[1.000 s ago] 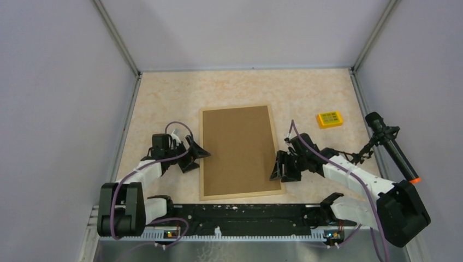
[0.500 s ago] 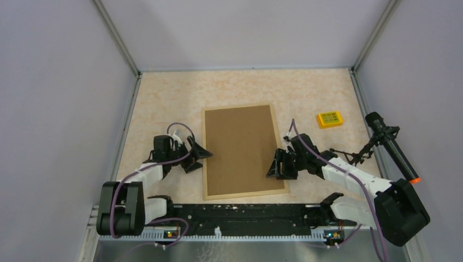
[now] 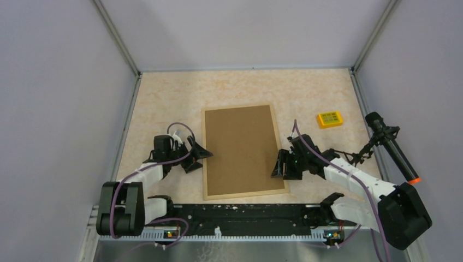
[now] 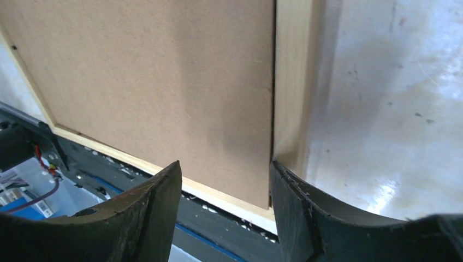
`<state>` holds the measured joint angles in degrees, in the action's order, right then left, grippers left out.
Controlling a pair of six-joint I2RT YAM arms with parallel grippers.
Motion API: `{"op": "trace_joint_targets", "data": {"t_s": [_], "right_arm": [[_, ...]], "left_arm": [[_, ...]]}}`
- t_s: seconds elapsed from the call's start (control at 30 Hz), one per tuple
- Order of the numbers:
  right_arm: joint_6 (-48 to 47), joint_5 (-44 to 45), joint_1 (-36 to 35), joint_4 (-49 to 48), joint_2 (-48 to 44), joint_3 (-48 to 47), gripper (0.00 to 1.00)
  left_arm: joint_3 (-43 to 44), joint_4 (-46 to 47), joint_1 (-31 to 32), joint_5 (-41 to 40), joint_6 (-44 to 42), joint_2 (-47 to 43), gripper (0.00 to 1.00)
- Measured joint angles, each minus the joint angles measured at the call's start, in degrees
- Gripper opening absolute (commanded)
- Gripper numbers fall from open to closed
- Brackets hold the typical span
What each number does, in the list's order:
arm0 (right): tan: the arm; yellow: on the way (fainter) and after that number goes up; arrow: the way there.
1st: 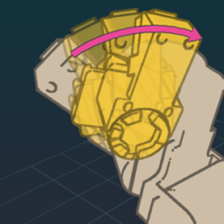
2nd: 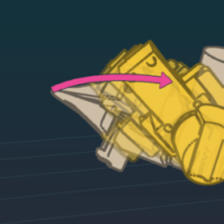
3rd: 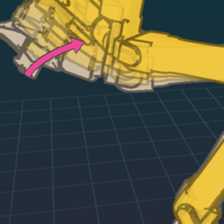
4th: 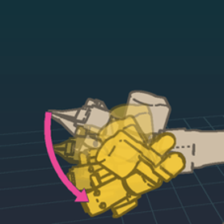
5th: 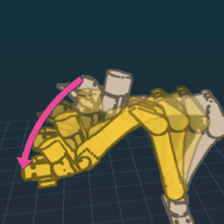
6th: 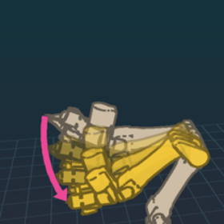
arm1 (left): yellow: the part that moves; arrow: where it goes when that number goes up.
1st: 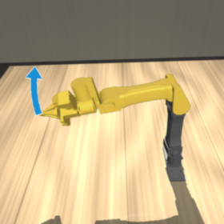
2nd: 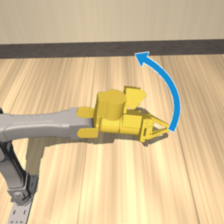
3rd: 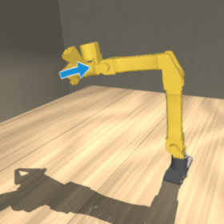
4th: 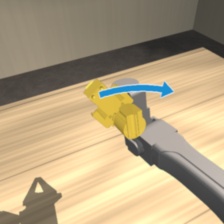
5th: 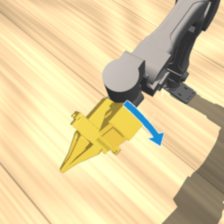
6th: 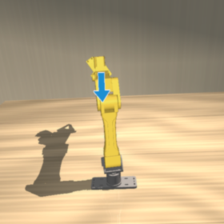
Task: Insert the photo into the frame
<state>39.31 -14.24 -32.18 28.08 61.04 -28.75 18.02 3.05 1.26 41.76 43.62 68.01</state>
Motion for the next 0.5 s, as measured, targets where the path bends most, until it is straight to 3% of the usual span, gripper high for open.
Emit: {"op": "trace_joint_targets", "data": {"t_s": [0.33,0.5], "right_arm": [[3.0,-5.0,0.5,-5.5,-3.0,3.3,0.56],[6.4,-9.6,0.5,-5.7,-8.1,3.3,0.50]], "left_arm": [[-0.6,3.9,-0.5,-0.3,0.7,1.0,0.98],[-0.6,6.3,-0.9,-3.0,0.1,0.8,0.98]]}}
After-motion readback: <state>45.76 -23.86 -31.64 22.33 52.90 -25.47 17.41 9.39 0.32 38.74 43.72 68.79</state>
